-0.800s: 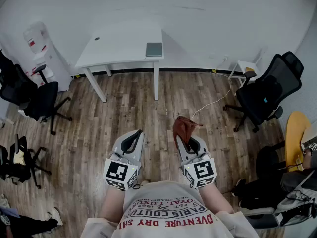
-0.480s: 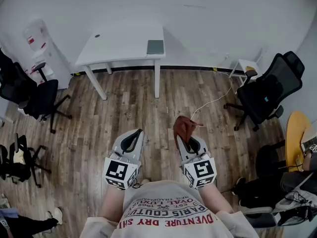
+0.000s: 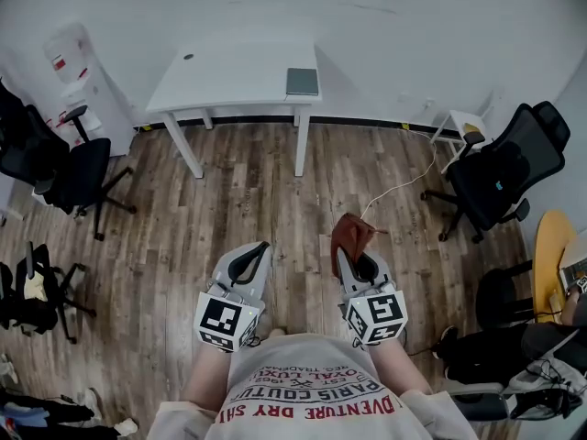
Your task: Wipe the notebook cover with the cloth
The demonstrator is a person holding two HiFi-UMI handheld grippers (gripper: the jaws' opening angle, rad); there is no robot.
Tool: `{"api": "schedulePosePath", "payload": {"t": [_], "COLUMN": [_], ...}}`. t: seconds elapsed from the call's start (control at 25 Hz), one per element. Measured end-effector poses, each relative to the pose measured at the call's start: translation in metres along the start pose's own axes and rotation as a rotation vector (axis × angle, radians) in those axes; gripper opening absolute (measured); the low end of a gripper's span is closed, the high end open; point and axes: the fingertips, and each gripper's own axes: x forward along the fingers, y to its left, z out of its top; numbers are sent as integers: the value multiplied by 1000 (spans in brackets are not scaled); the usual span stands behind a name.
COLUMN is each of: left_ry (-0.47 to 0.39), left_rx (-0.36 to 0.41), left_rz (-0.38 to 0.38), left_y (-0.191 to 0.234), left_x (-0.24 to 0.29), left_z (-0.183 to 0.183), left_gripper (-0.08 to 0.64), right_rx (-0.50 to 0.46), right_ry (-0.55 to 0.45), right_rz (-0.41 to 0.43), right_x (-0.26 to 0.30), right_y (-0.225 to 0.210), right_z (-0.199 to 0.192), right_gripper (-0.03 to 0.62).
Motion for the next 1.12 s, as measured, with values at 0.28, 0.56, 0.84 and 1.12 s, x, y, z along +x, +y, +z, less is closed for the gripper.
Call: {"api": "schedulePosePath", "payload": {"t": [0.28,0.56,0.84,1.12], "left_ry": [-3,43,52,57], "left_rx": [-55,-139,-148,-97], "left_rz": [15,28,85,150], "left_y": [60,100,139,176], "left_x": [-24,-26,25,119], "left_z": [-21,-57,-62,-26], "left_gripper": [11,11,11,11], "right_rx": [-29,-17,0,4], "right_ry": [75,141,143,101], "right_rz": [-8,-18,17,78], "right_x": [39,72,133,223], "right_y": [49,59,25,-54], "right_z": [-13,-31,-32,11], "right_gripper": [74,74,75,75]}}
